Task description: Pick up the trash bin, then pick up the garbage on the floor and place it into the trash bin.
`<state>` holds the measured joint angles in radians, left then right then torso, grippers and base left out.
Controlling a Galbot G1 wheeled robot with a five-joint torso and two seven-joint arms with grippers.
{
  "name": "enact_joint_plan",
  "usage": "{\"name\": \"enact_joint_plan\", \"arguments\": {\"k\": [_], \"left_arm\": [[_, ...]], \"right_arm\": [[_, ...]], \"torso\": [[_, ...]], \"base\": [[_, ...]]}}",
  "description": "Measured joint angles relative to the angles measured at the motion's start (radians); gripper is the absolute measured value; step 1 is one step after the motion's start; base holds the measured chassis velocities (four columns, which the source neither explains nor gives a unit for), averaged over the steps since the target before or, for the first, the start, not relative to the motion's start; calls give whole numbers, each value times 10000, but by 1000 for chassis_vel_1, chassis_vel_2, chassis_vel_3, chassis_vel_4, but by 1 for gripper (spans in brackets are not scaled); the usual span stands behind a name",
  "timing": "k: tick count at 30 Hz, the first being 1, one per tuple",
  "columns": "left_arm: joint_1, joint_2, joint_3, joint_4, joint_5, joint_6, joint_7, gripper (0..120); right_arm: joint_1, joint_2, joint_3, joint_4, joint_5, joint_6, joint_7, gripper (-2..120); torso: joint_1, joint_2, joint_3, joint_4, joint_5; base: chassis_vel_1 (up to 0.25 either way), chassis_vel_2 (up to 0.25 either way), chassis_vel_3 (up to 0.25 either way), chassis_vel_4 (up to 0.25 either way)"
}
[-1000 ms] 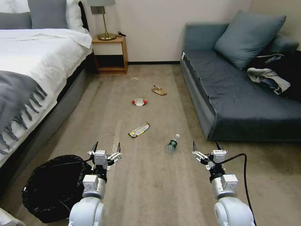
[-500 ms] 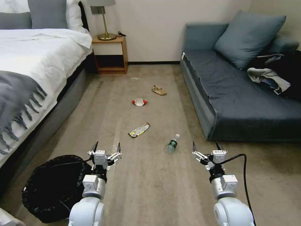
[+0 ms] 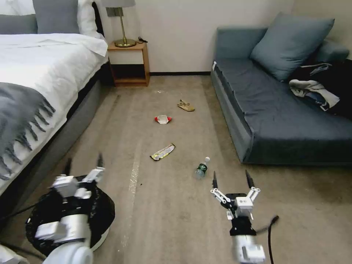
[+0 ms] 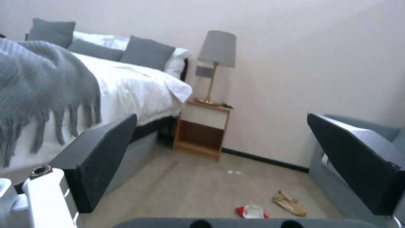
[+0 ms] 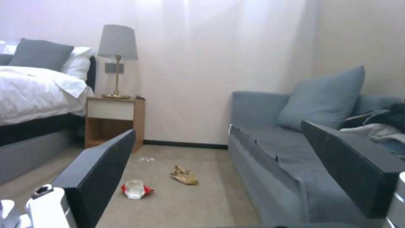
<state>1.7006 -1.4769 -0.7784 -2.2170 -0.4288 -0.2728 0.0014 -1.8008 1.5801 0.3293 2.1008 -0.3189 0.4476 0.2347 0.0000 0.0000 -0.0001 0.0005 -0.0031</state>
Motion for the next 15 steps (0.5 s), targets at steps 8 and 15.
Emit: {"name": "enact_joint_plan", "arguments": {"k": [8,15], "left_arm": [[260,-68,-32,242,731,-322,2,100],[615,-70,-46,762,2383,25,-90,100]], "right_arm": [[726,-526,-21,-733,513,190,-1010,100],[1056,-737,-102,-1121,795,225,-1488,100]], "torso": [[0,-1,0,-2,32],[1,-1,2,-6,40]], "base": [[0,0,0,0],[0,0,0,0]]}}
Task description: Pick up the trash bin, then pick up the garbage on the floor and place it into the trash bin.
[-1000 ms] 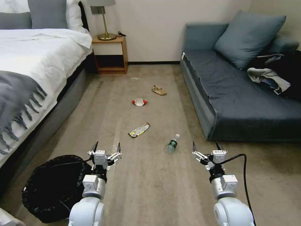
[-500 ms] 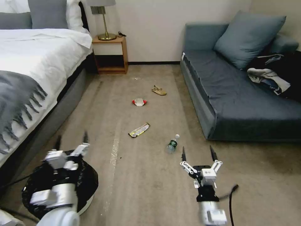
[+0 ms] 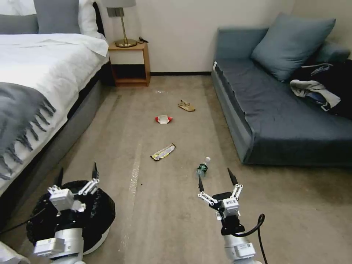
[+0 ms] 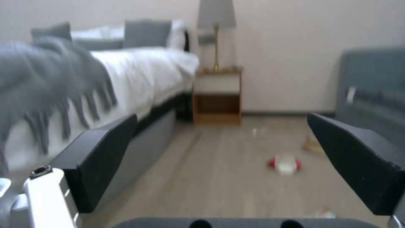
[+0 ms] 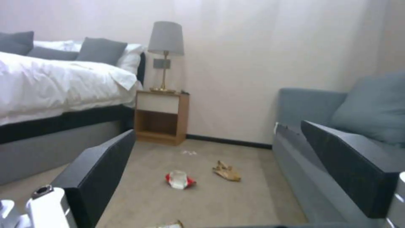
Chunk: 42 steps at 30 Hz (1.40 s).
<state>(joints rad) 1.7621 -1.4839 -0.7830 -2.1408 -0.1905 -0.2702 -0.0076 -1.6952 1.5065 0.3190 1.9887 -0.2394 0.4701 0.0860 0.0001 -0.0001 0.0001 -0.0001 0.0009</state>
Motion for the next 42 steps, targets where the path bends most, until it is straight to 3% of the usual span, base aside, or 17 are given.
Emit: {"name": "enact_joint_plan", "arguments": {"k": [4,7,9,12,20,23,24,27,28,30,32,33,37,42], "left_arm": [[-49,102,-46,18,29,540,-94,100],[-72,204,-90,17,18,863,-125,100],[-120,290,-121,-35,-10,1067,-149,100],[-160,301,-120,-156,-51,1177,-156,100],[-203,414,-181,-161,-332,1765,-331,100],[-417,951,-360,-1,-1024,2896,-865,100],[-417,951,-360,-1,-1024,2896,-865,100],[-787,1403,-649,133,-2613,4691,-2001,100],[-787,1403,-649,133,-2613,4691,-2001,100],[-1107,1582,-1154,285,-3877,6117,-2845,100],[-1307,1645,-1418,401,-4618,6960,-3526,100],[-1307,1645,-1418,401,-4618,6960,-3526,100],[-1474,1689,-1931,567,-5335,7834,-4607,100],[-1185,1723,-2196,524,-5356,8177,-5161,100]], "right_arm": [[13,-11,-2,0,12,-9,-11,100],[244,-148,154,-22,151,-256,-286,100],[995,-695,1144,39,561,-1026,-907,100],[1501,-1054,1789,129,840,-1558,-1330,100],[1796,-1396,2274,26,1137,-1727,-1503,100],[1585,-1661,1976,278,1710,-2036,-1406,100],[1585,-1661,1976,278,1710,-2036,-1406,100],[1427,-1874,1743,377,1972,-2080,-1355,100],[1427,-1874,1743,377,1972,-2080,-1355,100],[1385,-1900,1688,378,1834,-1918,-1460,100],[1352,-1900,1628,402,1781,-1877,-1495,100],[1352,-1900,1628,402,1781,-1877,-1495,100],[1320,-1884,1592,377,1597,-1730,-1591,100],[1284,-1871,1583,318,1505,-1638,-1613,100]], "torso": [[0,0,-1,-1,-4],[0,0,0,-3,30],[0,-1,0,1,-2],[-1,0,0,2,3],[-1,0,0,1,-7],[-1,0,0,1,-7],[-1,0,0,1,-7],[0,0,0,0,-9],[0,0,0,0,-9],[0,0,0,1,-10],[0,0,0,2,-10],[0,0,0,2,-10],[0,0,0,1,-11],[0,0,0,2,-10]], "base": [[0,0,0,0],[0,0,0,0],[0,0,0,0],[0,0,0,0],[0,0,0,0],[0,0,0,0],[0,0,0,0],[0,0,0,0],[0,0,0,0],[0,0,0,0],[0,0,0,0],[0,0,0,0],[0,0,0,0],[0,0,0,0]]}}
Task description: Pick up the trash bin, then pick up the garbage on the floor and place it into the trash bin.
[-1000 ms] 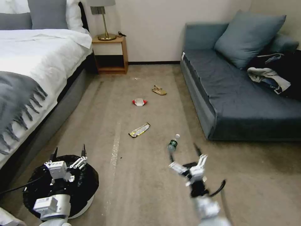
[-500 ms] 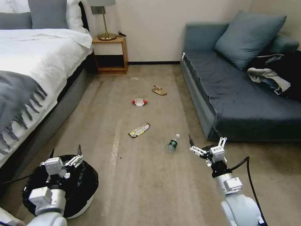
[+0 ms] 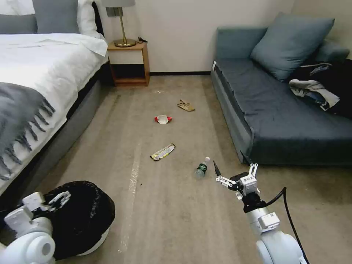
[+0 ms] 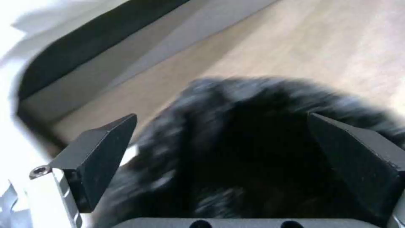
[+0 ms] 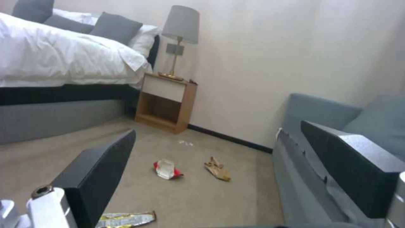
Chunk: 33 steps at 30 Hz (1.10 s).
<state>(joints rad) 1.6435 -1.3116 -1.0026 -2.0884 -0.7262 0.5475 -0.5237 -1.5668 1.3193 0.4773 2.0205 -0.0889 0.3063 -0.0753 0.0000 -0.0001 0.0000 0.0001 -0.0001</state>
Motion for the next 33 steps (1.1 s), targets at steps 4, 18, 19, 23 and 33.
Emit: {"name": "enact_joint_plan", "arguments": {"k": [4,18,19,23,33], "left_arm": [[397,108,-82,-133,233,131,-963,100],[289,97,80,731,-544,232,-1475,100],[289,97,80,731,-544,232,-1475,100],[268,6,177,660,-856,458,-1401,98],[119,-81,530,858,-823,530,-1175,60]], "right_arm": [[14,81,-15,-81,-95,98,-2,100],[-108,104,5,-241,-237,444,27,100],[-108,104,5,-241,-237,444,27,100],[-109,97,-1,-257,-300,468,47,100],[-125,63,-24,-345,-363,670,95,100]], "torso": [[0,0,0,0,1],[0,0,0,0,1],[0,0,0,0,1],[0,0,0,-1,1],[0,0,-1,1,10]], "base": [[0,0,0,0],[0,0,0,0],[0,0,0,0],[0,0,0,0],[0,0,0,0]]}}
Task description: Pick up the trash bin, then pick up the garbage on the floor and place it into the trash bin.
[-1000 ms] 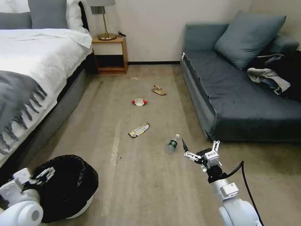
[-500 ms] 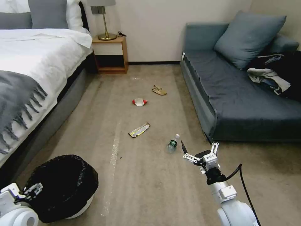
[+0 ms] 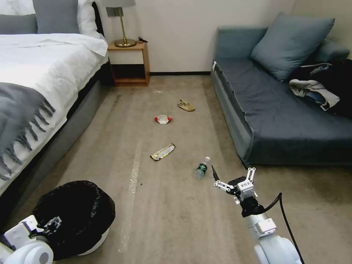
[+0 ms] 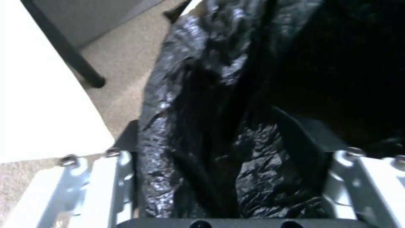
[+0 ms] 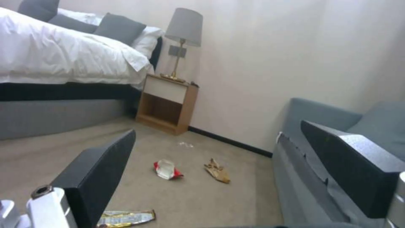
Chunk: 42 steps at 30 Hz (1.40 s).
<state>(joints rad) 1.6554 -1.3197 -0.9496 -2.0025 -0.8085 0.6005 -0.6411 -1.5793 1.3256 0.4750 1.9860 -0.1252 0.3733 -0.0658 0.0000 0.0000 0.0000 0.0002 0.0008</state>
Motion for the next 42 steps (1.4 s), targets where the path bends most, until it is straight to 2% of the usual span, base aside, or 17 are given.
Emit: {"name": "enact_joint_plan", "arguments": {"k": [1,3,4,7,9,15,19,23,25,26,27,29,30,31,34,39,42], "left_arm": [[0,0,0,0,0,0,0,60],[10,-13,82,27,156,-54,35,50],[10,-13,82,27,156,-54,35,50],[35,-21,131,31,209,-79,71,35],[43,-23,141,31,214,-84,76,32],[72,-59,208,-139,179,-158,147,9],[102,-117,262,-340,153,-319,152,7],[193,-163,265,-858,226,-566,204,4],[319,-90,189,-1173,811,-738,785,3],[430,60,193,-1344,1382,-894,1496,3],[430,60,193,-1344,1382,-894,1496,3],[490,384,210,-1533,1977,-996,2564,3],[490,384,210,-1533,1977,-996,2564,3],[463,553,236,-1638,2096,-990,3104,3],[273,629,209,-1926,2245,-673,4132,3],[221,495,339,-2028,2667,-612,4128,3],[240,390,465,-2002,3066,-739,3703,3]], "right_arm": [[0,0,0,0,0,0,0,100],[-9,-39,24,-32,2,63,21,100],[-9,-39,24,-32,2,63,21,100],[9,-39,14,-72,5,92,42,100],[25,-36,0,-85,6,94,48,100],[190,-26,-112,-201,5,84,196,100],[332,-62,-304,-351,4,18,730,100],[475,-163,-580,-468,266,-362,1170,100],[513,-256,-630,-492,862,-520,847,100],[515,-326,-619,-486,1344,-650,334,100],[515,-326,-619,-486,1344,-650,334,100],[541,-417,-674,-458,1608,-902,16,100],[541,-417,-674,-458,1608,-902,16,100],[614,-426,-810,-528,1594,-869,116,100],[827,-336,-1226,-811,1570,-511,351,100],[887,-177,-1301,-1000,1363,-177,253,100],[950,-133,-1259,-1188,1161,51,227,100]], "torso": [[0,0,0,0,0],[0,1,0,0,0],[0,1,0,0,0],[0,2,0,-2,-5],[0,1,0,-1,-6],[0,2,-1,-1,-4],[0,2,0,-1,-12],[1,1,1,-6,-24],[0,1,1,-2,-11],[0,1,1,-1,-11],[0,1,1,-1,-11],[0,1,1,-3,-13],[0,1,1,-3,-13],[0,1,0,-6,-7],[0,1,1,-3,-6],[1,1,1,-4,-10],[0,1,1,-1,-8]], "base": [[0,0,0,0],[0,0,0,0],[0,0,0,0],[0,0,0,0],[0,0,0,0],[0,0,0,0],[0,0,0,0],[0,0,0,0],[0,0,0,0],[0,0,0,0],[0,0,0,0],[0,0,0,0],[0,0,0,0],[0,0,0,0],[0,0,0,0],[0,0,0,0],[0,0,0,0]]}}
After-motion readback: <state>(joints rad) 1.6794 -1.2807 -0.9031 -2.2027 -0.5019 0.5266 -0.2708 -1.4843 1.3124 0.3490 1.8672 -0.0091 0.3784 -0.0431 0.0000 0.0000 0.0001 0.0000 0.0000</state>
